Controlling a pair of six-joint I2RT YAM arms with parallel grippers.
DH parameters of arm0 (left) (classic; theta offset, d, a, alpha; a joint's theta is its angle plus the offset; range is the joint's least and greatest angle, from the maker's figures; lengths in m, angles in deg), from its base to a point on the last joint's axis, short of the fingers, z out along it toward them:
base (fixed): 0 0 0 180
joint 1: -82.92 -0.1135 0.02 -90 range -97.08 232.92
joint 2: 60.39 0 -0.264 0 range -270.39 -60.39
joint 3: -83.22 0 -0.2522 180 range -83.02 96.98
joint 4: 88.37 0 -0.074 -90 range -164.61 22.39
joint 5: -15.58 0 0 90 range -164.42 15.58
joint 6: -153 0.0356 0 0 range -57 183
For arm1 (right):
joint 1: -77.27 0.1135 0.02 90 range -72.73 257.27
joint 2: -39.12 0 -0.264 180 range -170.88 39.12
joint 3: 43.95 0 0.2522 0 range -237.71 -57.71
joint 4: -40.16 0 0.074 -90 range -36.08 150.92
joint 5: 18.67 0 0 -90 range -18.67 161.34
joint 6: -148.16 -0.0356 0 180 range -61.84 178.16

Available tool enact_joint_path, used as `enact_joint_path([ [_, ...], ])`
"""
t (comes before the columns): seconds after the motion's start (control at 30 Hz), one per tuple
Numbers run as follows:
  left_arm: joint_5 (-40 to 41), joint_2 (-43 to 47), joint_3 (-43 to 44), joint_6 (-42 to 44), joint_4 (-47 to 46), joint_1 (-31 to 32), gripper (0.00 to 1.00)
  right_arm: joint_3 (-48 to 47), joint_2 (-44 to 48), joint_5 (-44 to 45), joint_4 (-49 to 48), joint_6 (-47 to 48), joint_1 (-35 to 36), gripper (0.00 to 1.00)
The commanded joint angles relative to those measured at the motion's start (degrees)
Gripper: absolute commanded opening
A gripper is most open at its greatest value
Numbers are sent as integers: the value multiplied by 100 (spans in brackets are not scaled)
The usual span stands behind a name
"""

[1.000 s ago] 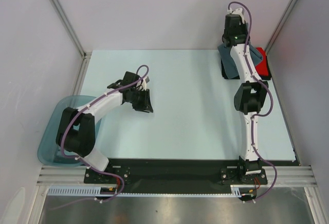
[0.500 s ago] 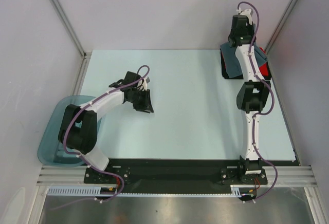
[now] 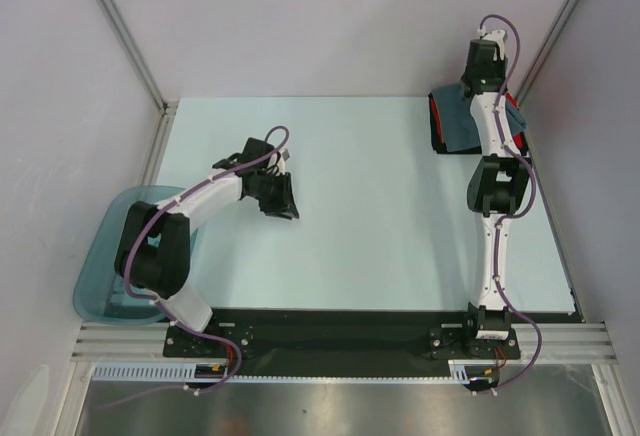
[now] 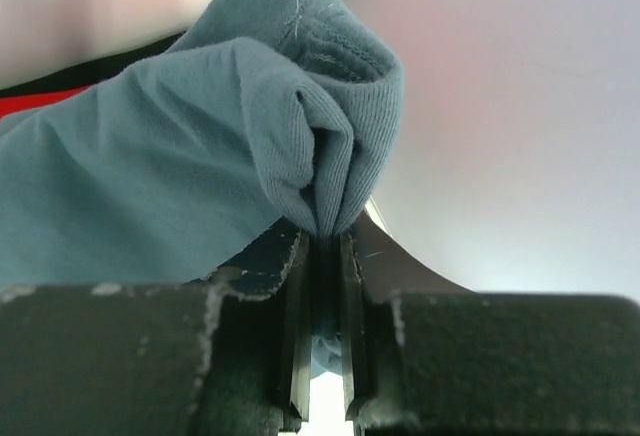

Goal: Fold and stack the t-shirts
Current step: Neatly place the folded tshirt to the corner, then reset both grippers

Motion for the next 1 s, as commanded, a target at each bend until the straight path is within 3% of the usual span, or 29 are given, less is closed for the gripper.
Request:
enact_joint_path([
  [0.0, 220, 221, 169, -173, 145, -30, 30, -413, -131, -348, -436, -161, -265, 10],
  [0.07, 352, 484, 46, -199, 207, -30, 31, -483, -271, -489, -471, -214, -370, 25],
  [0.17, 502, 739, 45, -191, 356, -30, 31, -659, -395, -524, -568, -152, -415, 38],
  [0.37, 660, 1196, -7, -358, 559, -21, 32, -747, -167, -445, -656, -231, -398, 80],
  [0.6, 634, 1609, -174, -560, 533, 23, 32, -343, 614, -331, -41, -697, 173, 90],
  [0.73, 485, 1996, -542, -744, 261, 32, 34, 263, 1193, -497, 135, -1223, 1059, 95],
  [0.77, 432, 2084, -639, -797, 112, 32, 34, 481, 1291, -611, 266, -1364, 1209, 100],
  [0.97, -156, 2962, -1658, -1359, -766, 32, 38, 1755, 2213, -1770, 592, -2419, 2473, 100],
])
